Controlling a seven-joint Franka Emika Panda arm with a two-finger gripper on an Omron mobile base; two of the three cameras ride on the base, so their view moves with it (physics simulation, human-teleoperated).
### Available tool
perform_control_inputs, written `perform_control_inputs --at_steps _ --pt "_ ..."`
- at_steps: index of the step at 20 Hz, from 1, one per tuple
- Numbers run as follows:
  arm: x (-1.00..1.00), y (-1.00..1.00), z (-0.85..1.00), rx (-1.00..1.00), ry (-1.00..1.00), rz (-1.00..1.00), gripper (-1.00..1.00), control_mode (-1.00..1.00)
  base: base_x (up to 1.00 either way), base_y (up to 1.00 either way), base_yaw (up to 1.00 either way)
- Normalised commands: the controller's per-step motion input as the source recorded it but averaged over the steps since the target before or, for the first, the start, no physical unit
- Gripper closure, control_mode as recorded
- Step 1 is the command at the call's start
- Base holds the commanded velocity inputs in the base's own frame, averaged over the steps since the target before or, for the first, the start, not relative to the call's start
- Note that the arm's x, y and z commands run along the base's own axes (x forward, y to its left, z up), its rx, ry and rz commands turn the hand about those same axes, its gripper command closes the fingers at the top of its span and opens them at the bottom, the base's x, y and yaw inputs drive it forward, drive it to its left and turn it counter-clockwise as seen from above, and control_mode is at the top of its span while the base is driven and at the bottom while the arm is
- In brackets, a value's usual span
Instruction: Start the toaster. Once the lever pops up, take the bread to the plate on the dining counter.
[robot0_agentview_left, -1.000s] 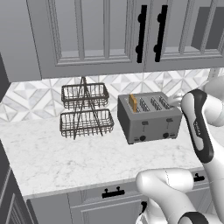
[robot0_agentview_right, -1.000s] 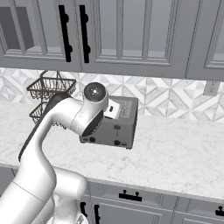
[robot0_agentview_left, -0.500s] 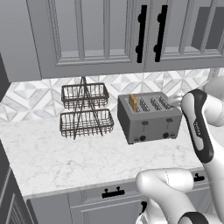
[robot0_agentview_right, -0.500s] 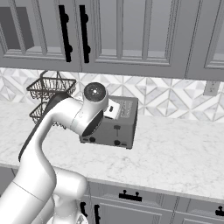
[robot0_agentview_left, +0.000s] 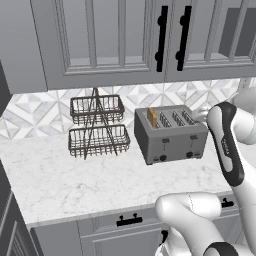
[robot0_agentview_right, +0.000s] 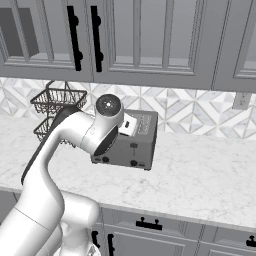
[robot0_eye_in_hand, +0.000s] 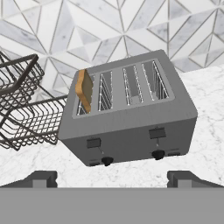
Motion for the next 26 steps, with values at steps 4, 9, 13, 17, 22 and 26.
perform_control_inputs --at_steps 4,9,13,17,22,26 --pt "0.0 0.0 0.0 0.0 0.0 0.0 -1.0 -1.0 0.0 0.0 0.0" --pt "0.0 0.0 0.0 0.0 0.0 0.0 -1.0 -1.0 0.0 0.0 0.0" --pt "0.0 0.0 0.0 0.0 0.0 0.0 -1.0 -1.0 0.0 0.0 0.0" --pt "0.0 0.0 0.0 0.0 0.0 0.0 -1.0 -1.0 0.0 0.0 0.0" --pt "0.0 0.0 0.0 0.0 0.0 0.0 -1.0 -1.0 0.0 0.0 0.0" --pt "0.0 0.0 0.0 0.0 0.0 0.0 -1.0 -1.0 0.0 0.0 0.0"
